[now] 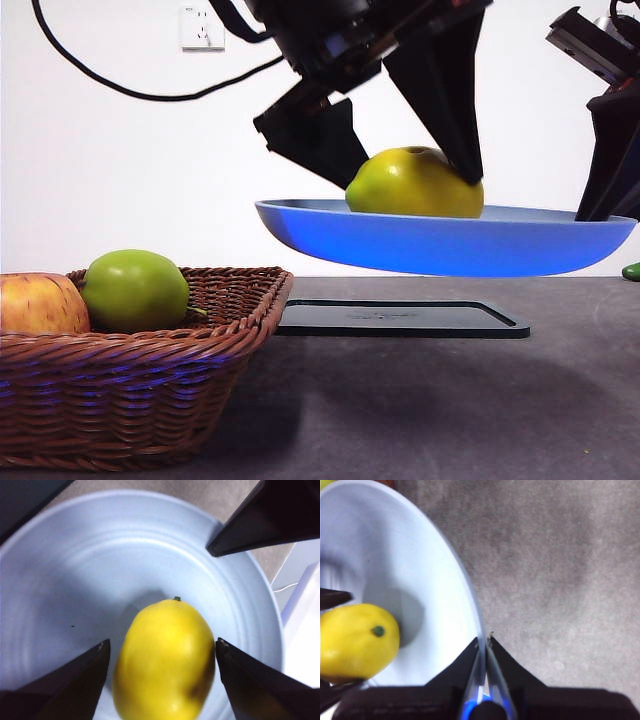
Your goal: Take the lemon from the basket,put the lemon in the plate,hand out the plate
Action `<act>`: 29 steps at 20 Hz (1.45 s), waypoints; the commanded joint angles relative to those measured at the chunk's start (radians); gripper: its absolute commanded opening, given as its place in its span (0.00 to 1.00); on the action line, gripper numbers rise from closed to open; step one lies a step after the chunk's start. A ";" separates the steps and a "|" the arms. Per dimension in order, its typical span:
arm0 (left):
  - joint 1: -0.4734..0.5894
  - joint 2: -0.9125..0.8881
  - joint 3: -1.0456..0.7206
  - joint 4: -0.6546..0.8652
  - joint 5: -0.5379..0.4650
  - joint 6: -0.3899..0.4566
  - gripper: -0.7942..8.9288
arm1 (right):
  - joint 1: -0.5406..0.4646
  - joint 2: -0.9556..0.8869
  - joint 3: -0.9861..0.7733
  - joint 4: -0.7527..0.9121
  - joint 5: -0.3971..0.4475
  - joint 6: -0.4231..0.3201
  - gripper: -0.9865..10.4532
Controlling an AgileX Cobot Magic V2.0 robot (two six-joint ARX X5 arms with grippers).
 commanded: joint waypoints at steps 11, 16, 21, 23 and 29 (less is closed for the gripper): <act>0.030 -0.289 0.206 -0.288 -0.107 0.070 0.45 | -0.095 0.306 0.181 0.010 -0.007 -0.013 0.09; 0.029 -0.371 0.206 -0.337 -0.105 0.063 0.45 | -0.109 0.494 0.432 0.008 0.008 -0.012 0.09; 0.029 -0.384 0.206 -0.383 -0.107 0.060 0.45 | -0.112 0.723 0.695 0.007 0.058 -0.004 0.09; 0.029 -0.384 0.206 -0.379 -0.108 0.061 0.45 | -0.117 0.803 0.775 0.010 0.071 -0.005 0.09; 0.029 -0.382 0.206 -0.351 -0.116 0.061 0.45 | -0.148 0.959 0.872 0.024 0.068 -0.005 0.09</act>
